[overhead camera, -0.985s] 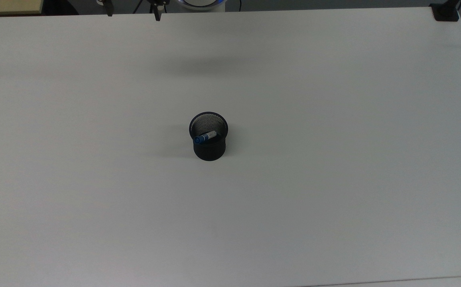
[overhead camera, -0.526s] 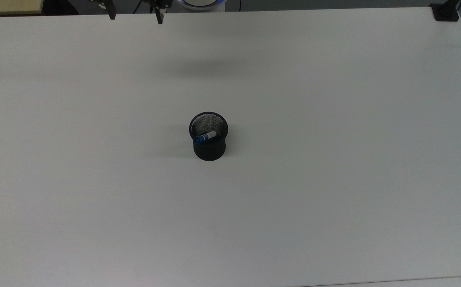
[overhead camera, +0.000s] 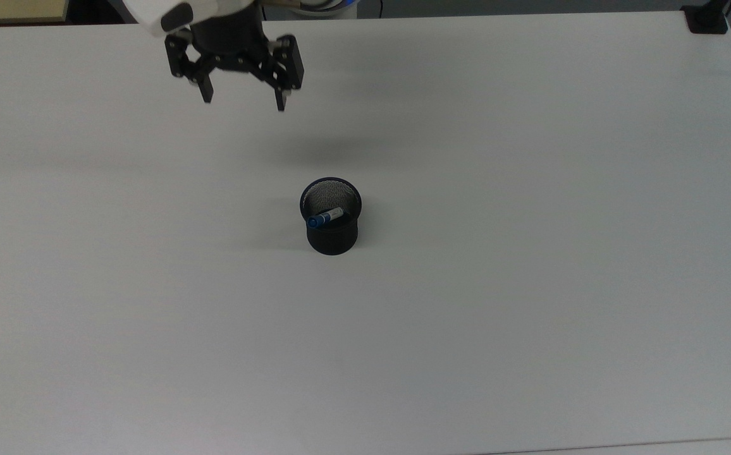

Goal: Remove the marker
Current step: 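Lower the open gripper onto the blue marker in the cup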

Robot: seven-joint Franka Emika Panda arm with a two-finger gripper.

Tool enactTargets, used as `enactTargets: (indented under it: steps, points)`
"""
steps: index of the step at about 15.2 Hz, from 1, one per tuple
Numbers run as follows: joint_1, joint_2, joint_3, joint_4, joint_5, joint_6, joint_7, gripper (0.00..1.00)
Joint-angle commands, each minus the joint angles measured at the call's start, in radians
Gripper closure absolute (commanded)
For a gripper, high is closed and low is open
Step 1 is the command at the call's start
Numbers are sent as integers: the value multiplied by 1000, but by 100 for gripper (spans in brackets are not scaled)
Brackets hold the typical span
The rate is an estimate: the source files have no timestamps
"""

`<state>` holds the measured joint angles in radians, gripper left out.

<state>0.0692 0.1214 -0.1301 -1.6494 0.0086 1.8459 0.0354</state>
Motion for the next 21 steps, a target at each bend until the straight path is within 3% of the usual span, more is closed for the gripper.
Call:
enactTargets:
  steps: [1, 5, 8, 12, 21]
  points:
    - [32, 121, -3, 28, 33, 154, 113, 0]
    - [76, 234, -3, 39, 50, 308, 190, 0]
    - [83, 326, -3, 128, 47, 326, 267, 0]
    - [86, 327, -3, 134, 51, 320, 271, 3]
    - [113, 336, -3, 134, 39, 302, 268, 32]
